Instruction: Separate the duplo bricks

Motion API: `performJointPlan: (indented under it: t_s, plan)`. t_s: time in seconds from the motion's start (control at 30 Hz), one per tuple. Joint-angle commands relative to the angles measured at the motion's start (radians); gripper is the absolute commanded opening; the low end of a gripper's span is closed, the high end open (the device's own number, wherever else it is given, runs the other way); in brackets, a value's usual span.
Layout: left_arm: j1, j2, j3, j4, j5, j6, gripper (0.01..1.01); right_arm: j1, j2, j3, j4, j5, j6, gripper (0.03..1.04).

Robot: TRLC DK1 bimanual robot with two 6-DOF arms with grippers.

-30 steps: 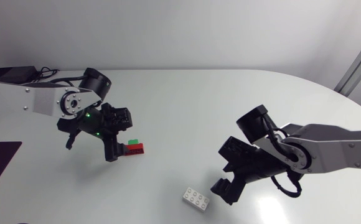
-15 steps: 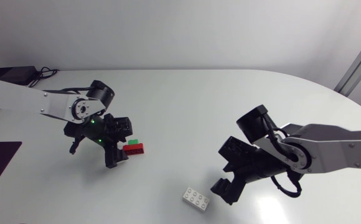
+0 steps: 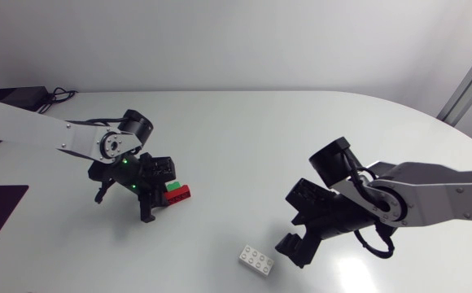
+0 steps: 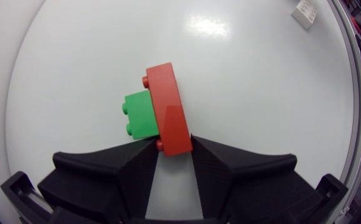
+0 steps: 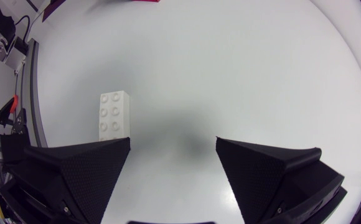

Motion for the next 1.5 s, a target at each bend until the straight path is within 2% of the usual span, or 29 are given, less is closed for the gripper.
performJointPlan:
  t_s: [0.0, 0.2, 0.27, 0.4, 0.53, 0.57, 0.63, 0.77, 0.87, 1.1, 1.27, 1.3, 1.4, 1.47]
  plan:
    - [-0.012, 0.018, -0.017, 0.021, 0.004, 0.017, 0.251, -0.007, 0.002, -0.022, 0.004, -0.006, 0.000, 0.99]
    - [-0.015, -0.071, -0.077, 0.110, -0.033, -0.018, 0.248, -0.007, -0.007, -0.023, -0.002, -0.005, 0.000, 0.99]
    - [-0.017, -0.118, -0.107, 0.165, -0.080, -0.026, 0.248, -0.007, -0.013, -0.023, -0.005, -0.005, 0.000, 0.99]
    - [-0.110, -0.235, -0.334, 0.532, -0.344, 0.051, 0.249, -0.007, -0.024, -0.031, -0.008, -0.005, 0.000, 0.99]
    - [-0.250, -0.328, -0.511, 0.769, -0.543, 0.141, 0.249, -0.007, -0.024, -0.037, -0.005, -0.005, 0.001, 0.99]
    - [-0.285, -0.330, -0.555, 0.858, -0.597, 0.192, 0.251, -0.007, -0.024, -0.037, -0.004, -0.005, 0.003, 0.99]
    - [-0.326, -0.299, -0.603, 0.943, -0.672, 0.252, 0.252, -0.004, -0.029, -0.039, -0.002, -0.006, 0.006, 0.99]
    - [-0.380, -0.195, -0.679, 1.156, -0.752, 0.361, 0.256, 0.001, -0.043, -0.046, -0.002, -0.006, 0.012, 0.99]
    - [-0.394, -0.144, -0.681, 1.199, -0.777, 0.377, 0.257, -0.002, -0.053, -0.057, -0.004, -0.005, 0.012, 0.99]
    - [-0.397, -0.040, -0.663, 1.199, -0.801, 0.382, 0.267, -0.014, -0.079, -0.069, -0.008, -0.006, 0.006, 0.99]
    - [-0.420, -0.028, -0.679, 1.199, -0.809, 0.368, 0.280, -0.016, -0.084, -0.071, -0.008, -0.006, 0.004, 0.99]
    - [-0.420, -0.028, -0.686, 1.199, -0.810, 0.367, 0.316, -0.016, -0.084, -0.071, -0.008, -0.005, 0.004, 0.99]
    - [-0.425, -0.035, -0.704, 1.199, -0.815, 0.367, 0.530, -0.016, -0.084, -0.068, -0.008, -0.006, 0.003, 0.99]
    - [-0.426, -0.052, -0.719, 1.199, -0.813, 0.368, 0.541, -0.016, -0.082, -0.066, -0.007, -0.006, 0.003, 0.99]
